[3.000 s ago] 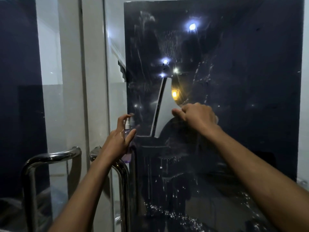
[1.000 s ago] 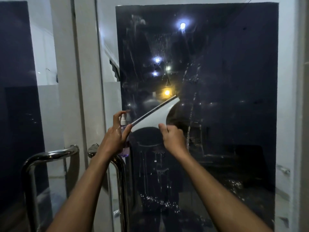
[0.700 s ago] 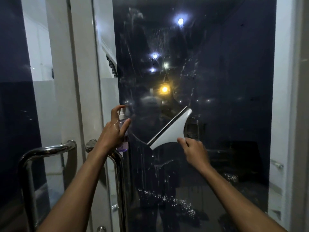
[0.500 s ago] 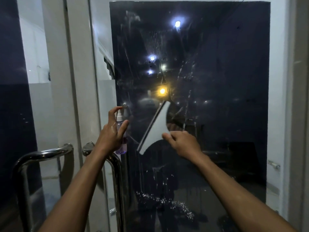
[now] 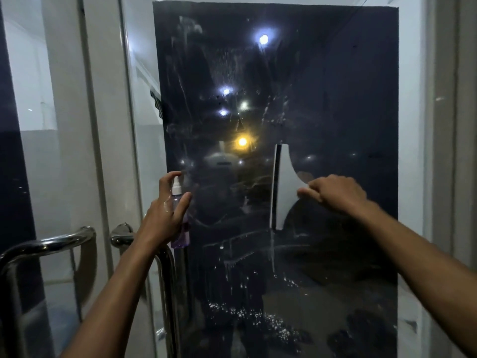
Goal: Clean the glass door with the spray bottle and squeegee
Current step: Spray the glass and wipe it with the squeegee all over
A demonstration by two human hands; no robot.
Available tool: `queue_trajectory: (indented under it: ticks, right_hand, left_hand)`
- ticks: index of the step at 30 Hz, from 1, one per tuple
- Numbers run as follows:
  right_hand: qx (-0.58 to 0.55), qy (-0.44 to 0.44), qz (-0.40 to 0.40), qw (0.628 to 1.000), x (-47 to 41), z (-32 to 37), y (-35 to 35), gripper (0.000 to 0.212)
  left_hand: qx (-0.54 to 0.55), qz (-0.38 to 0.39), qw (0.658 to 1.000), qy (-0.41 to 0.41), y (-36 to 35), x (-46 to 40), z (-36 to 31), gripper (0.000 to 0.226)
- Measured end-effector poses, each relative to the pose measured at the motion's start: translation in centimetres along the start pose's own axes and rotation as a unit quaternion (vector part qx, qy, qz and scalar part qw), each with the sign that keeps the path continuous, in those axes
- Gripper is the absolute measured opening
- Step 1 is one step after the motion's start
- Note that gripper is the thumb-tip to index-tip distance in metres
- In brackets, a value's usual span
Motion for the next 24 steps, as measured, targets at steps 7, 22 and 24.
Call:
queue_trajectory:
  ticks: [7, 22, 24]
  right_hand:
    - [-0.133, 0.043, -0.001, 0.99, -1.2, 1.3, 2.7, 0.056]
    - [-0.484, -0.213, -0.016, 0.849, 10.2, 2.5, -12.9, 0.057]
    - [-0.497, -0.22, -0.02, 0.839, 11.5, 2.5, -14.0, 0.056]
  left_hand:
    - [-0.021, -0.01, 0.999, -0.023, -4.1, -0.6, -4.2, 0.05]
    - [-0.001, 0.001, 1.0, -0.022, -10.0, 3.0, -6.3, 0.049]
    - [-0.003, -0.002, 1.0, -0.021, -10.4, 3.9, -6.2, 0.048]
Point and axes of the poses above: each hand's wrist, its own x-axis away from the middle knuckle, its own y-axis out of the back of the hand, z = x × y, the point moved 8 cm from there along -x, towards the middle knuckle, and after that the axes turned 5 degrees about -y, right-handed, at the moved point
